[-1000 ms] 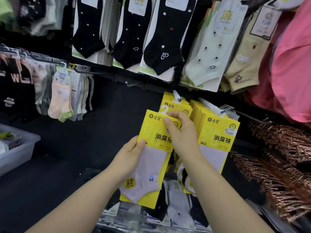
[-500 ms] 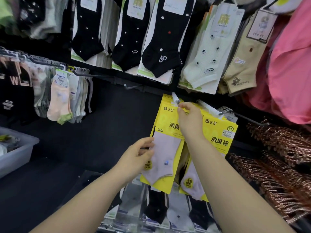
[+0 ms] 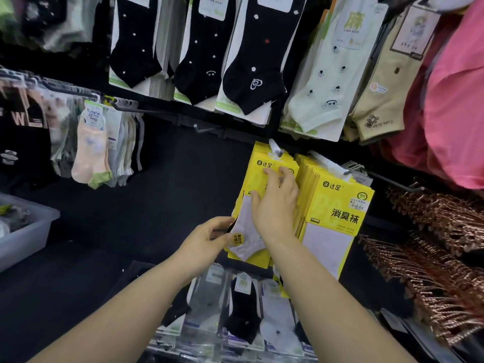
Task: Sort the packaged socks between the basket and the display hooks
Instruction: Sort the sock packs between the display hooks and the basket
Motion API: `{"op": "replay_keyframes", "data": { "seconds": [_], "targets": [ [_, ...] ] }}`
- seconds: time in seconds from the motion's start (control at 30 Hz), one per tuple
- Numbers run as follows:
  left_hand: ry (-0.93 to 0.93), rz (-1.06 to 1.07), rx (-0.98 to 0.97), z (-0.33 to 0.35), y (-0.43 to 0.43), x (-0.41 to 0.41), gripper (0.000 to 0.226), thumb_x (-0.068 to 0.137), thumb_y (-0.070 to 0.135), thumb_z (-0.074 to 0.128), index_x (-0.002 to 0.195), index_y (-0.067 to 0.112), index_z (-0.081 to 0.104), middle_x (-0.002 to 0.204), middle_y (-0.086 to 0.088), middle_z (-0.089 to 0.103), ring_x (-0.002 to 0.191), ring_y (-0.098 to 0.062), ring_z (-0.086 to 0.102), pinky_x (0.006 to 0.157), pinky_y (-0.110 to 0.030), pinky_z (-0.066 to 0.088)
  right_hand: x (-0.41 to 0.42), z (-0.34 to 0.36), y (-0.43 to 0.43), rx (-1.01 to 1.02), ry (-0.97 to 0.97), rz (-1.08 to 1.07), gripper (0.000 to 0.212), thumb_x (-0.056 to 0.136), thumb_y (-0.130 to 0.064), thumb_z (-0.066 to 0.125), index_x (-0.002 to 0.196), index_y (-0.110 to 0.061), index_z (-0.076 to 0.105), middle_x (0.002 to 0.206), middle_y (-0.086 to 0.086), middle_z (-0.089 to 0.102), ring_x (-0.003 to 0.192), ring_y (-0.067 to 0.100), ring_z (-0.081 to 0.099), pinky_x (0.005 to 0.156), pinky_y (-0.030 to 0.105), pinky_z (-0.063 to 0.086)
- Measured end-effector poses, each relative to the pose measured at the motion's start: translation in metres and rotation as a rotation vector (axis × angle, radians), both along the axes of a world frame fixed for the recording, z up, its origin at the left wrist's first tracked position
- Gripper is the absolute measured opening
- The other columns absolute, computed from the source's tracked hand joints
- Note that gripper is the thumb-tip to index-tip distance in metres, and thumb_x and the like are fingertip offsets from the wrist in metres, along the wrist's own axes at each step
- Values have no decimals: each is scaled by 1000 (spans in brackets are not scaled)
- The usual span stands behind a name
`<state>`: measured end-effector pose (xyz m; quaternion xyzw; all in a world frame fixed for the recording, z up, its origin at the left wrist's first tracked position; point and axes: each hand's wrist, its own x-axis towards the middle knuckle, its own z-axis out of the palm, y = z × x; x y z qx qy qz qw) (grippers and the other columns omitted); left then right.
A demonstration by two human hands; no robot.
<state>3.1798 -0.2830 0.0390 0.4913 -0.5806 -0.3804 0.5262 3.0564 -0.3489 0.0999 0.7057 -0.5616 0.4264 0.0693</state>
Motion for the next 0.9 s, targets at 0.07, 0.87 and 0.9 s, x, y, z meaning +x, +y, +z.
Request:
{"op": "replay_keyframes", "data": {
  "seconds": [0.07, 0.87, 0.9],
  "targets": [
    [9, -5, 1, 1, 0, 0, 29, 93, 11, 58, 113, 32, 61, 105, 22, 62, 94, 12, 60, 75, -4, 45, 0, 3, -9, 41, 25, 10, 54, 92, -23, 56, 141, -23, 35, 154, 5, 15, 140, 25, 15, 112, 40, 26],
    [-106, -20, 111, -47, 32, 15, 19, 95, 6, 54, 105, 20, 64, 104, 5, 67, 99, -3, 61, 79, -3, 44, -21, -75, 41, 665, -364, 472, 20, 91, -17, 61, 110, -16, 59, 108, -3, 56, 93, 8, 55, 82, 20, 45],
    [-114, -20, 143, -57, 38, 18, 18, 95, 7, 54, 105, 20, 64, 105, 4, 68, 102, -6, 61, 80, -4, 44, -21, -87, 46, 699, -354, 482, 21, 91, -14, 61, 112, -12, 59, 108, 0, 56, 94, 10, 55, 86, 21, 45]
  ]
}}
